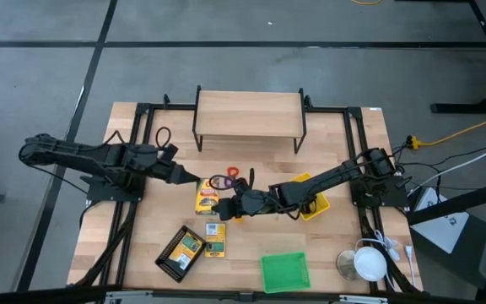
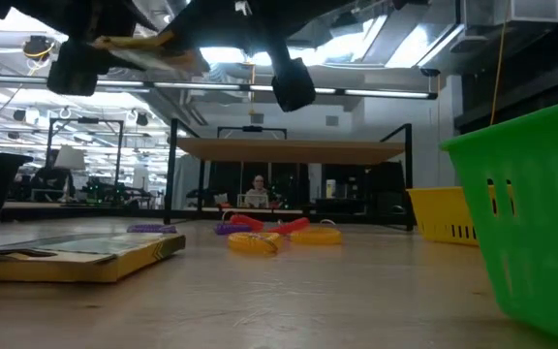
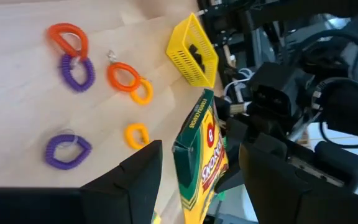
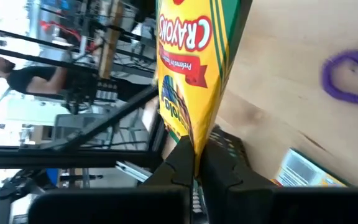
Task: Pick & Place Office Desk Supplies
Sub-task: Put the yellow crayon box into the black basket
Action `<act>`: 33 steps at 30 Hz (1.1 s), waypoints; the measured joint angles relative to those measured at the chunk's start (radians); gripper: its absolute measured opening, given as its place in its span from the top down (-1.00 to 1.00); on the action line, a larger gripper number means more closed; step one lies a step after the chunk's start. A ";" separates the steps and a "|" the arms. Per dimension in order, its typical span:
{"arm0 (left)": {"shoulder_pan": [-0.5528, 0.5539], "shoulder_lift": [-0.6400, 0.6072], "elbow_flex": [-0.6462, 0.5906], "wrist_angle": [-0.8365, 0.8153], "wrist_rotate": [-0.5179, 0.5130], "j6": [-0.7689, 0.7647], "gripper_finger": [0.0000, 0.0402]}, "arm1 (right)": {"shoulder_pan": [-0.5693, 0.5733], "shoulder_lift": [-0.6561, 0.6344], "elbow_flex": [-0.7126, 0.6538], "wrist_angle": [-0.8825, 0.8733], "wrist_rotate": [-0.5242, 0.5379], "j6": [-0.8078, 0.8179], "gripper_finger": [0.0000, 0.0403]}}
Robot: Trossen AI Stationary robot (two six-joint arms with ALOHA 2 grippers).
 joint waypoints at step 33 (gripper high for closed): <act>-0.005 0.118 0.000 0.251 0.079 0.053 0.44 | -0.043 0.000 0.000 0.119 -0.018 -0.076 0.95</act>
